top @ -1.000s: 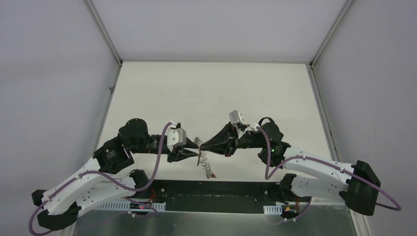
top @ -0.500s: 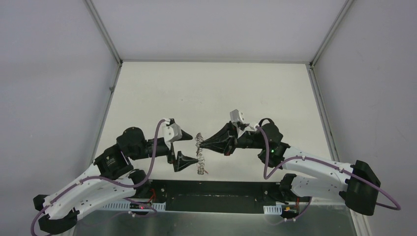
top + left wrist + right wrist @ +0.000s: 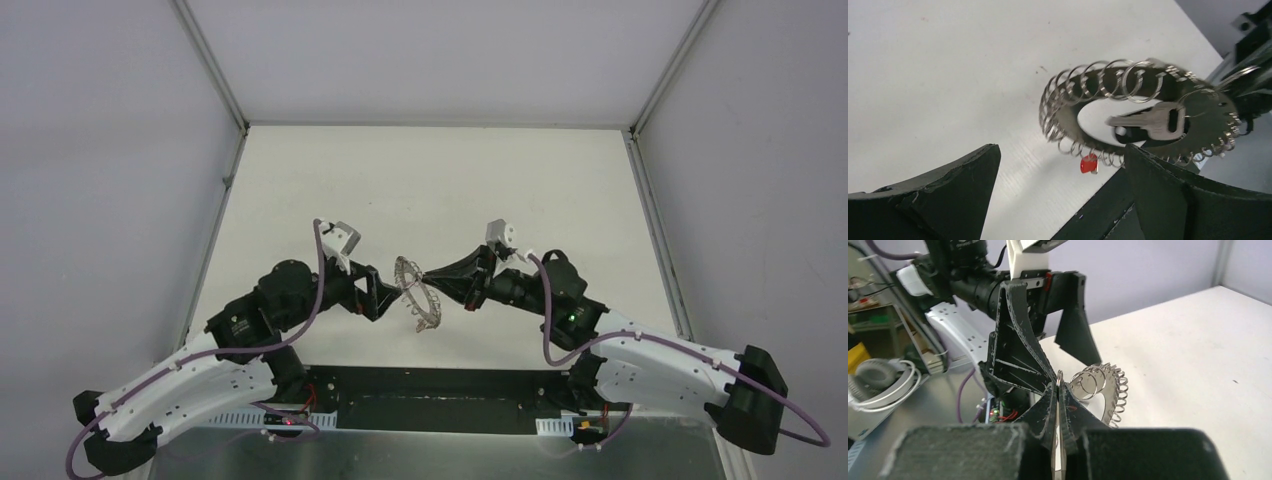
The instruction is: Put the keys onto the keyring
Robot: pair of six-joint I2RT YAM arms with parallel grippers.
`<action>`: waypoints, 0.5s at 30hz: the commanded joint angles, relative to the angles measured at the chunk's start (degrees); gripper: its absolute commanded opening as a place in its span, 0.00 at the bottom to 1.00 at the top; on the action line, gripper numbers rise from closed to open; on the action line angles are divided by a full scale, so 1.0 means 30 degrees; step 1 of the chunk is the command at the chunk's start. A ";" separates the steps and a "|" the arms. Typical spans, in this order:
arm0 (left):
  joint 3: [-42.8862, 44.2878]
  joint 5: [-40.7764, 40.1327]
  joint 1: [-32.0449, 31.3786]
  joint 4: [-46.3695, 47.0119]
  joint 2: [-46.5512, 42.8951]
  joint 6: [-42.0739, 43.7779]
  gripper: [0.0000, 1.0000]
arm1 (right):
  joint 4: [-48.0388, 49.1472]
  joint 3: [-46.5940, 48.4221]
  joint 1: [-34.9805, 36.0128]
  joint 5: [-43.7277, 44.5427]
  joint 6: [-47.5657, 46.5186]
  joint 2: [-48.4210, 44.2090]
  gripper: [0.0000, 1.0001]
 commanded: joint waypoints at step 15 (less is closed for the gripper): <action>0.4448 0.1201 0.2021 -0.4412 0.7429 -0.6151 0.99 | -1.0107 -0.0562 0.0031 0.7799 -0.1194 -0.5782 0.00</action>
